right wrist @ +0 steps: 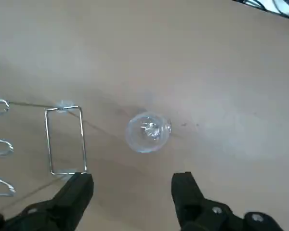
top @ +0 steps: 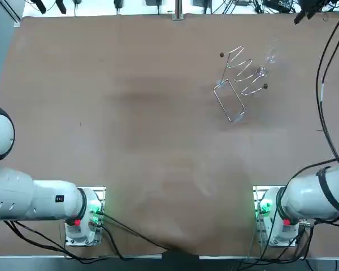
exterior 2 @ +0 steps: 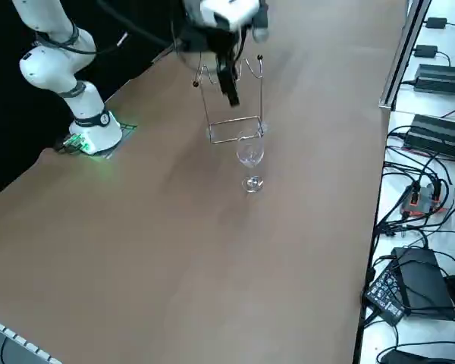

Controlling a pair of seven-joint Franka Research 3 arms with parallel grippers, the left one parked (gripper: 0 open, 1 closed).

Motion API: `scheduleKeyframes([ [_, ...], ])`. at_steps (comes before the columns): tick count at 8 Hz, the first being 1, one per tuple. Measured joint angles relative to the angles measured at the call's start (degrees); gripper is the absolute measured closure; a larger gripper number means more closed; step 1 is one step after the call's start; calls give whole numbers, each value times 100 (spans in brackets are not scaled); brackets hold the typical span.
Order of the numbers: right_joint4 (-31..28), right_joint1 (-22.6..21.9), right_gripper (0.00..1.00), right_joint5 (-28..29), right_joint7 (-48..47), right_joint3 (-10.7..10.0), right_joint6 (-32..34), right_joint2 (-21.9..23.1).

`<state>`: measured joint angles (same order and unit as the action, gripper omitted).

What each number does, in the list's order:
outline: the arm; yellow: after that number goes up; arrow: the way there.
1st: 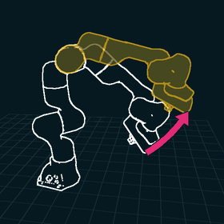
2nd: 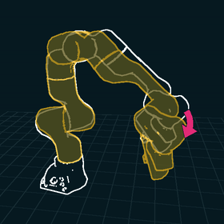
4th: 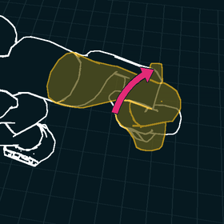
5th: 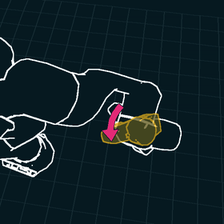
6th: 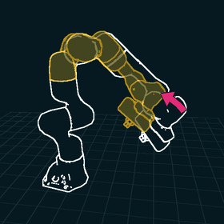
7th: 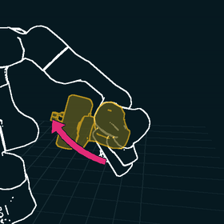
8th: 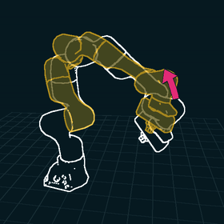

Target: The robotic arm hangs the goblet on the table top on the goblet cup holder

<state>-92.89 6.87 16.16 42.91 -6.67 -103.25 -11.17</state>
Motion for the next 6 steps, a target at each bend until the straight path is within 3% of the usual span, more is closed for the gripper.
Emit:
scheduleKeyframes([
  [3,-5,933,0,960,2672,-35,-140,-690],
  [6,2,1680,1,2342,5328,-39,-107,-1452],
])
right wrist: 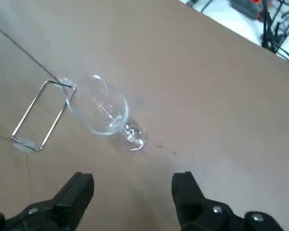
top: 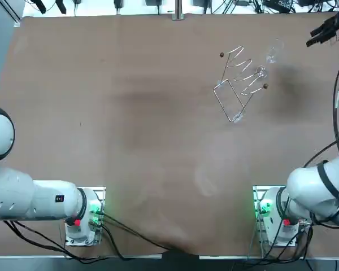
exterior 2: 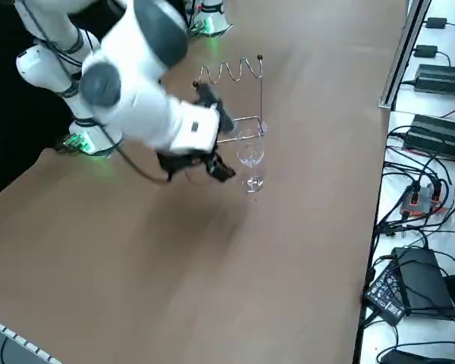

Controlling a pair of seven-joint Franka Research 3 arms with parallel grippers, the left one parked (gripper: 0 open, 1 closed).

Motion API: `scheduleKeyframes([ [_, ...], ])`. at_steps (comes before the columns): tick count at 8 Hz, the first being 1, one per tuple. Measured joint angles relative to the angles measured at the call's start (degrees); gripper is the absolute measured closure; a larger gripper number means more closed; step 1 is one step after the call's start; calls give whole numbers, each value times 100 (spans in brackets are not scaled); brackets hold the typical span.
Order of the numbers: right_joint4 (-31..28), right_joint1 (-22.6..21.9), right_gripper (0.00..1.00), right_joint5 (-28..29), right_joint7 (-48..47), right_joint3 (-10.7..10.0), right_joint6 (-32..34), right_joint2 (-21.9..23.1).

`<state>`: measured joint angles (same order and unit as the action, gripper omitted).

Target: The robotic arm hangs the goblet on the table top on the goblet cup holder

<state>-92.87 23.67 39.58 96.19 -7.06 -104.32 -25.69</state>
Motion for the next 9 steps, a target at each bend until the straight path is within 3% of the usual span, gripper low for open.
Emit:
scheduleKeyframes([
  [5,11,343,3,1914,3469,10,902,-1459],
  [9,380,385,6,2574,4973,132,1187,-2504],
])
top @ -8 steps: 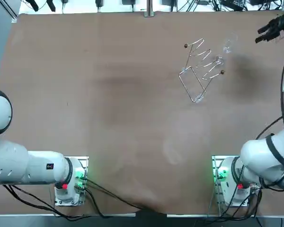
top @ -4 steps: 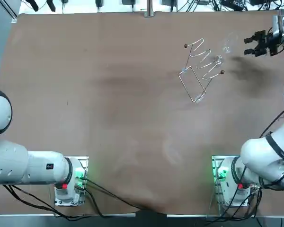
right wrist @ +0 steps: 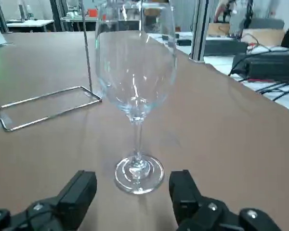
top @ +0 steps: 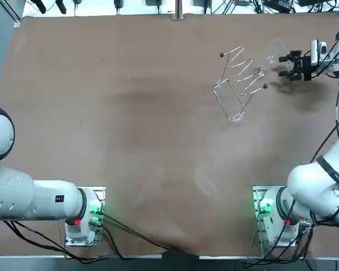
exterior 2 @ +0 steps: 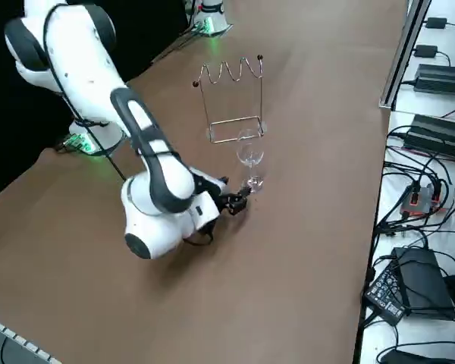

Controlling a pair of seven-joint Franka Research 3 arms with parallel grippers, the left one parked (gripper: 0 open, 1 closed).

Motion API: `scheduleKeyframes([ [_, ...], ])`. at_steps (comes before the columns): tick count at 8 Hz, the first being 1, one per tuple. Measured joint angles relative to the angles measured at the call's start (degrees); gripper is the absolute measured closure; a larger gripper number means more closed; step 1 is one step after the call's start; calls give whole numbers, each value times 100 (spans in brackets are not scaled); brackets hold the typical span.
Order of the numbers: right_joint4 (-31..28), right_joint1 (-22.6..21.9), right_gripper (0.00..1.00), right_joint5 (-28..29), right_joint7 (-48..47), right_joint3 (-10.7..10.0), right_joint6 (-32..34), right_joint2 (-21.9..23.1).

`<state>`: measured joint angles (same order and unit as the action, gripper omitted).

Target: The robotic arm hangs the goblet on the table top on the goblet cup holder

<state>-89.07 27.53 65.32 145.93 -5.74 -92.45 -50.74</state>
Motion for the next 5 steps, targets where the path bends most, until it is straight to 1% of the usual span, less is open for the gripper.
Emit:
scheduleKeyframes([
  [1,97,-1,6,85,107,109,94,-140],
  [2,111,-7,6,199,173,243,149,-237],
  [3,111,-20,6,290,240,334,194,-311],
  [5,111,-27,8,342,305,452,262,-394],
])
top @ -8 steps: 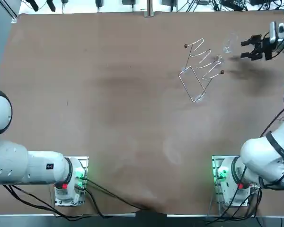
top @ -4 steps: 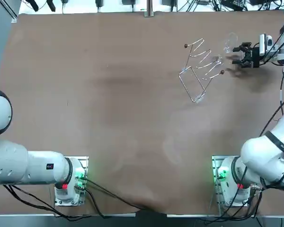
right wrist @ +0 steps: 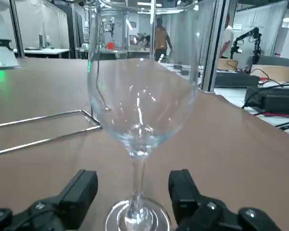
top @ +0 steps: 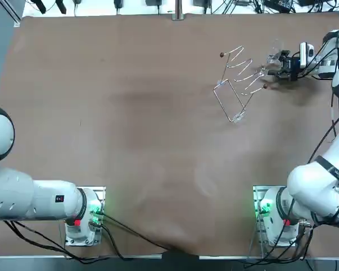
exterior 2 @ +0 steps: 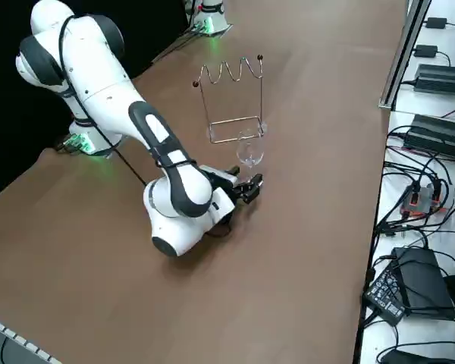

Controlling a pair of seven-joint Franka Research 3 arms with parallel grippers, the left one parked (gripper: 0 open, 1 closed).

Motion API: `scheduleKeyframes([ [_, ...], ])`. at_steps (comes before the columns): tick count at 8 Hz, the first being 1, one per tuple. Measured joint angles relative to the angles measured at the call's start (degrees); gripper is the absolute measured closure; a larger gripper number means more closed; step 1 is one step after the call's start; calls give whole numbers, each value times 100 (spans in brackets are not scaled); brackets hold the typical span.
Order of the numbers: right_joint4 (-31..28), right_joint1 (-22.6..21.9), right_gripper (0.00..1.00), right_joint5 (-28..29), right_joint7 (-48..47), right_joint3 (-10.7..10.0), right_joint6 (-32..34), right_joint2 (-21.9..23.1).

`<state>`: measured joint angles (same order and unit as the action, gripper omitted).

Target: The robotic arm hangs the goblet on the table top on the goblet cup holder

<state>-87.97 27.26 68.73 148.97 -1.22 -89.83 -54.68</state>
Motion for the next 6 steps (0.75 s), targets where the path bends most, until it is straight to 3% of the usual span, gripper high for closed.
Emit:
scheduleKeyframes([
  [2,0,-3,13,1,14,100,7,-67],
  [3,0,-2,20,3,20,111,7,-86],
  [6,9,1,29,57,22,111,6,-150],
])
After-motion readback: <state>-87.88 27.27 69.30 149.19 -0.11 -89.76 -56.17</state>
